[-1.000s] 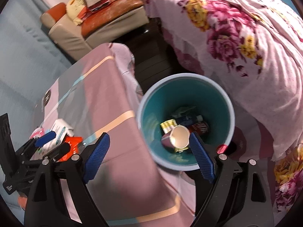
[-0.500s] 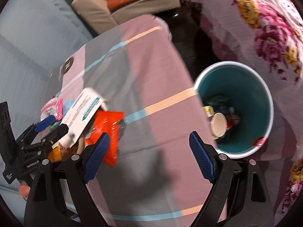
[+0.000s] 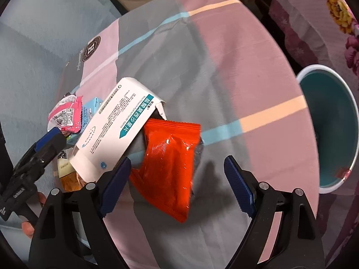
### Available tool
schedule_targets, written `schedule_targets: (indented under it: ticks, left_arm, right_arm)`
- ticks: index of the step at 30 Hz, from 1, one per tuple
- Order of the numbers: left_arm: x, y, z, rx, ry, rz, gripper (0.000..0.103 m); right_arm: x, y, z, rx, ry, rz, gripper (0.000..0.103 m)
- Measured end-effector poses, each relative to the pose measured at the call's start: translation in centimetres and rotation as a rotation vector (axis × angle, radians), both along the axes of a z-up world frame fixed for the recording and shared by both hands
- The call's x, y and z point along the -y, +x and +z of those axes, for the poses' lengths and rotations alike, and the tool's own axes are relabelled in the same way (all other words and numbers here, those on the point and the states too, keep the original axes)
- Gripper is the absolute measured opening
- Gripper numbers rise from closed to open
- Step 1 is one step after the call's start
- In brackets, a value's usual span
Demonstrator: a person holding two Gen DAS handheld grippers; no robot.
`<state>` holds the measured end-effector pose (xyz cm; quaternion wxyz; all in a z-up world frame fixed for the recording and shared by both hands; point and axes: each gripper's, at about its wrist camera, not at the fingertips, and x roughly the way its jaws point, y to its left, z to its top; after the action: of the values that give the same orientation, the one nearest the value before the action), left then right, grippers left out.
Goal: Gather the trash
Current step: 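Grasp the white medicine box with left gripper while right gripper grasps the red packet, then carry box and red packet over the bin and open both grippers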
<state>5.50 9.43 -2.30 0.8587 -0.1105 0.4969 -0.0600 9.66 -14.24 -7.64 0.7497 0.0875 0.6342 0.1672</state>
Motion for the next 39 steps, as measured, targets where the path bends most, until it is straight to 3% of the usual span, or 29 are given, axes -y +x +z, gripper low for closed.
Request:
schedule_targets:
  ticks: [2,4,6,8,18,25,27,31,39]
  left_arm:
    - [-0.2,0.2,-0.1,-0.001,-0.003,0.002,0.09]
    - [-0.1,0.4,-0.1,-0.003,-0.006,0.0,0.09]
    - [0.2,0.5,-0.1,-0.007,-0.004,-0.012,0.09]
    - [1.0,0.7,0.0,-0.006,0.013,-0.039,0.09]
    - [8.4,2.4,-1.0,-0.049,0.202,-0.261,0.09]
    - [10.4,3.9,-3.4,-0.111,0.332,-0.293,0.09]
    - [10.6,4.0,-3.4,-0.109,0.332,-0.292,0.089]
    - [10.6,3.8,-2.9,-0.091,0.311,-0.29,0.069]
    - [10.1,3.5,-1.5,-0.066,0.207,-0.237,0.065]
  right_arm:
    - [-0.5,0.2,-0.6,-0.014,-0.003,0.015,0.067]
    - [-0.7,0.4,-1.1,-0.028,-0.002,0.02,0.063]
    - [-0.8,0.3,-1.4,-0.028,-0.001,0.033,0.041]
    - [-0.7,0.1,-1.1,-0.014,0.025,0.038,0.027]
    - [3.4,0.0,1.2,0.064,0.024,-0.043,0.025]
    - [6.0,0.3,2.5,0.113,0.015,-0.072,0.025]
    - [6.7,0.3,2.8,0.126,0.018,-0.079,0.025]
    - [7.7,0.2,3.0,0.143,0.02,-0.095,0.025]
    - [9.2,-0.4,3.0,0.158,0.034,-0.122,0.025]
